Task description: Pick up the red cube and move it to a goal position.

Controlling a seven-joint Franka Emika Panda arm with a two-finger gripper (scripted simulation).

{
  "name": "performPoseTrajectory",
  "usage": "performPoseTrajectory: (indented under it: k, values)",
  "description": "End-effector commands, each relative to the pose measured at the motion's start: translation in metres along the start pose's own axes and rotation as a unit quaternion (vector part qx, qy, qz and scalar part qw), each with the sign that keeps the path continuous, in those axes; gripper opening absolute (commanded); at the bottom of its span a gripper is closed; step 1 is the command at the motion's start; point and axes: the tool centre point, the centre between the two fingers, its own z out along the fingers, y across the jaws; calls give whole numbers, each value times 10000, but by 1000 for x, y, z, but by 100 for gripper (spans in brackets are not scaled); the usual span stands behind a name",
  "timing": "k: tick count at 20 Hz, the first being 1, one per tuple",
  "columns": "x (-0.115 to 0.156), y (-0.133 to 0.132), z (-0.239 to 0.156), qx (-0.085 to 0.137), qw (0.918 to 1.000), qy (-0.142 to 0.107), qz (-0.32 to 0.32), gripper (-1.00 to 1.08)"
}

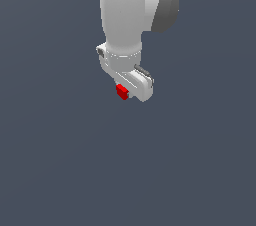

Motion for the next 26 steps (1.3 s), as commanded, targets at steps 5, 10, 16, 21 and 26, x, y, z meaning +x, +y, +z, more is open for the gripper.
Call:
performPoseTrajectory:
  k: [5, 10, 16, 21, 26]
  values:
    - [25, -3, -54, -3, 10000, -1, -5, -100]
    - [41, -6, -88, -2, 10000, -2, -8, -100]
    - [58, -9, -121, -1, 10000, -3, -11, -100]
    - [69, -11, -143, 0, 10000, -4, -14, -100]
    - [77, -13, -158, 0, 10000, -4, -14, -100]
